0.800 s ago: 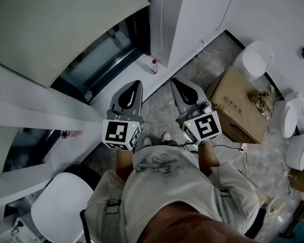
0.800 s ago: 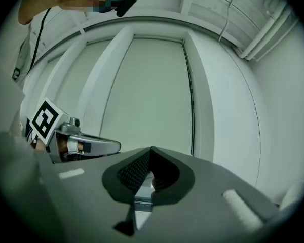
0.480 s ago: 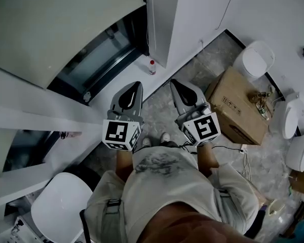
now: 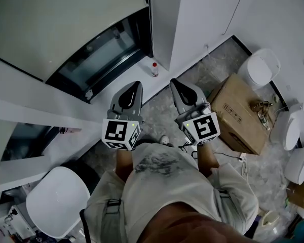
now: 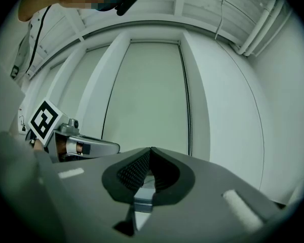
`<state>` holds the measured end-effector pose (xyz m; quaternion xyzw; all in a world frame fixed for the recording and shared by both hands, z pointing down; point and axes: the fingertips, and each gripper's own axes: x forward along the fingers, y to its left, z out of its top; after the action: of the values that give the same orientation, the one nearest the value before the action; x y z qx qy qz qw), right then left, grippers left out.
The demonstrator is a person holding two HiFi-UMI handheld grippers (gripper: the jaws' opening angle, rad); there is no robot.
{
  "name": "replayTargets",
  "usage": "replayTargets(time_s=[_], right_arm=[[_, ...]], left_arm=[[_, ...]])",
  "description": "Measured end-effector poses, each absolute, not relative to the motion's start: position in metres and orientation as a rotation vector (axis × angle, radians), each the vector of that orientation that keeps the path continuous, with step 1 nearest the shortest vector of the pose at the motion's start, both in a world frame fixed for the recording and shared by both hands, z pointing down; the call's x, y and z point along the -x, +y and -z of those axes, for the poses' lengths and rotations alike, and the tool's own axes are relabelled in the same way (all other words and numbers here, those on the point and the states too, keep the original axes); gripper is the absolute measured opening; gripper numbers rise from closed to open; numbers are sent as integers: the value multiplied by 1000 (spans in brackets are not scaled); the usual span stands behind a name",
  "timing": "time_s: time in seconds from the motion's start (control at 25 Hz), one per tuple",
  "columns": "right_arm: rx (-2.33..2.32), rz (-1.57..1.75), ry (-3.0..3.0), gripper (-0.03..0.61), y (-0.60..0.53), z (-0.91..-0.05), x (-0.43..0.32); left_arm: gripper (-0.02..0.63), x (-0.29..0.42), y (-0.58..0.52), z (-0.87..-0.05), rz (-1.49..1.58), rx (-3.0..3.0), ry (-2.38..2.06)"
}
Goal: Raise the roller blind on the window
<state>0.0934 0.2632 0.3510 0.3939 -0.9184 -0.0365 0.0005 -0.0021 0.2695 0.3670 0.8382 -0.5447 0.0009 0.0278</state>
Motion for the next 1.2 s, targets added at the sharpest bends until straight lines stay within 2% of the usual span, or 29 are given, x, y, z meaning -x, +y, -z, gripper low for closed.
replayTargets(time_s=[1.2], right_arm=[[-1369, 176, -2817, 9, 141, -342, -14]], left_arm=[[8, 64, 141, -363, 2, -2685, -1491]])
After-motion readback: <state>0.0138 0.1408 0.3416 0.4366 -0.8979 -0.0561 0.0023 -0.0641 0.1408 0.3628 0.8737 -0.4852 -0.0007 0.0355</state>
